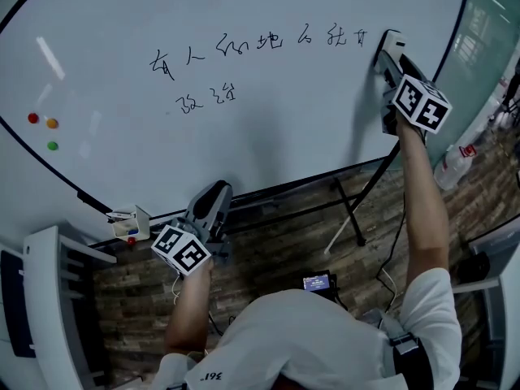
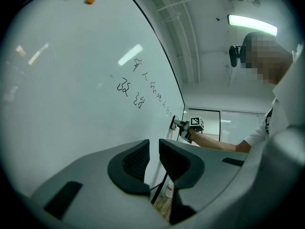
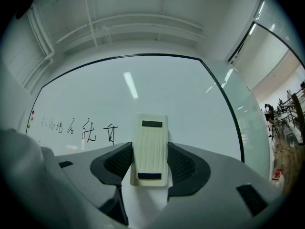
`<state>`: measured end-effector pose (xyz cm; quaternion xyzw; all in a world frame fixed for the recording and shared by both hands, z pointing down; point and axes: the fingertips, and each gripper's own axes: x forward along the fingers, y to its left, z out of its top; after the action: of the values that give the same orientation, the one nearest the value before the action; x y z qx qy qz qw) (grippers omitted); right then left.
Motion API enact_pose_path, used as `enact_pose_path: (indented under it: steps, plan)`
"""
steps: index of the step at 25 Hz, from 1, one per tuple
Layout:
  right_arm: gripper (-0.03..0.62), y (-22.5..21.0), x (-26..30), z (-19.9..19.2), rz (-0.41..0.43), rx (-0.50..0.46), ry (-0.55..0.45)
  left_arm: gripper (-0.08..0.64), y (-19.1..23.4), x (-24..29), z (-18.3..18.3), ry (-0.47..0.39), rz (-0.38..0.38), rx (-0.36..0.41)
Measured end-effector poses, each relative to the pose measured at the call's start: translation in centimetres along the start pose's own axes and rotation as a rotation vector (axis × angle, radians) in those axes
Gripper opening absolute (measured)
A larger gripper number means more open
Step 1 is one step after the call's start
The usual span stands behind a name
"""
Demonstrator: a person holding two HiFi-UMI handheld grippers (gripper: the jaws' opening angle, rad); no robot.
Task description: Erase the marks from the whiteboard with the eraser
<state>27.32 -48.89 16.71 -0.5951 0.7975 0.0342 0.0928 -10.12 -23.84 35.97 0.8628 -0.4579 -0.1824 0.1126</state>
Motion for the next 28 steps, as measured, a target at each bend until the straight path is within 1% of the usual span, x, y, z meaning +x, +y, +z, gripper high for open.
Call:
enact_pose_path:
  steps: [7, 13, 19, 23, 28]
  plan:
    - [0.250, 2.4, 0.2, 0.4, 0.000, 0.006, 0.023, 0.052, -0.1, -0.7, 0.0, 0.004, 0.001, -0.004]
    - [0.250, 5.7, 0.1, 0.8, 0.034, -0.021, 0.022, 0.052, 0.3, -2.1, -0.6, 0.016, 0.011, -0.016]
    - [0.250, 7.7, 0.1, 1.0, 0.024, -0.027, 0.030, 0.052, 0.2, -2.6, -0.7, 0.030, -0.007, -0.021]
    - [0.249, 10.0, 0.1, 1.2, 0.056, -0.043, 0.036, 0.052, 0.6, -2.8, -0.9, 0.043, -0.007, -0.028]
    - [0.249, 12.9, -0.1, 1.2, 0.059, -0.062, 0.038, 0.052, 0.8, -3.3, -0.9, 0.037, -0.035, -0.021]
